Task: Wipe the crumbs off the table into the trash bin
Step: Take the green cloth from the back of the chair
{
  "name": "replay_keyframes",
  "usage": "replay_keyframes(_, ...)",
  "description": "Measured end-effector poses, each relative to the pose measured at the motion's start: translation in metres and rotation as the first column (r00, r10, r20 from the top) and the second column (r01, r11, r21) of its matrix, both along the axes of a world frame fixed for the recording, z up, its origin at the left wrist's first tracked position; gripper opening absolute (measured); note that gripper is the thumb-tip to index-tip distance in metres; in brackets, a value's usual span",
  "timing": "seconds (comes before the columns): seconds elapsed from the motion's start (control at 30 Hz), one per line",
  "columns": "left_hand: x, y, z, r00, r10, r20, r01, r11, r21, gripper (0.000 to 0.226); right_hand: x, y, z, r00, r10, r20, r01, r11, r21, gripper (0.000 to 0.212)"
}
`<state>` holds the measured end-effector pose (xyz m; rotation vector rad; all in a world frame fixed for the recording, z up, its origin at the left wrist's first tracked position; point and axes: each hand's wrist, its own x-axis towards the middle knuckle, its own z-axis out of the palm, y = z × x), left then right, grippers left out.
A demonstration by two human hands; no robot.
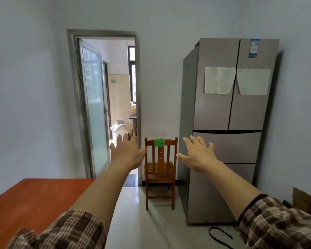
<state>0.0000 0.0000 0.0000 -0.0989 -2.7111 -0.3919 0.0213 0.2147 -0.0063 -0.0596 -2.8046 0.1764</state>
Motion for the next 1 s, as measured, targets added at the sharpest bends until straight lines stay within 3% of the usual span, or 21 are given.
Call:
replay_keyframes(0.27,-0.13,0.039,-0.025,0.987,-0.049,-0.154,0.053,0.998,0.024,0.05,-0.135,0.025,-0.02,1.0,0.004,-0.025,-0.001,0.995,0.101,0.073)
replay_keyframes(0.53,-0.3,0.09,-0.049,0.998,-0.039,-0.041,0.04,0.999,0.021,0.053,-0.319,0.063,-0.053,0.997,0.076,0.013,-0.077,0.984,0.157,0.073)
replay_keyframes(0.67,-0.369,0.101,-0.081,0.998,-0.043,0.036,0.041,0.998,0.053,0.054,-0.389,0.073,-0.082,0.991,0.112,0.068,-0.119,0.986,0.114,0.074)
replay_keyframes(0.83,-0.458,0.116,-0.123,0.984,-0.016,0.176,0.005,0.998,0.063,0.054,-0.472,0.092,-0.121,0.978,0.092,0.186,-0.111,0.989,0.095,0.074)
replay_keyframes(1.0,-0.558,0.131,-0.151,0.977,-0.053,0.205,0.037,0.996,0.081,0.053,-0.567,0.104,-0.151,0.97,0.063,0.233,-0.087,0.992,0.093,0.074)
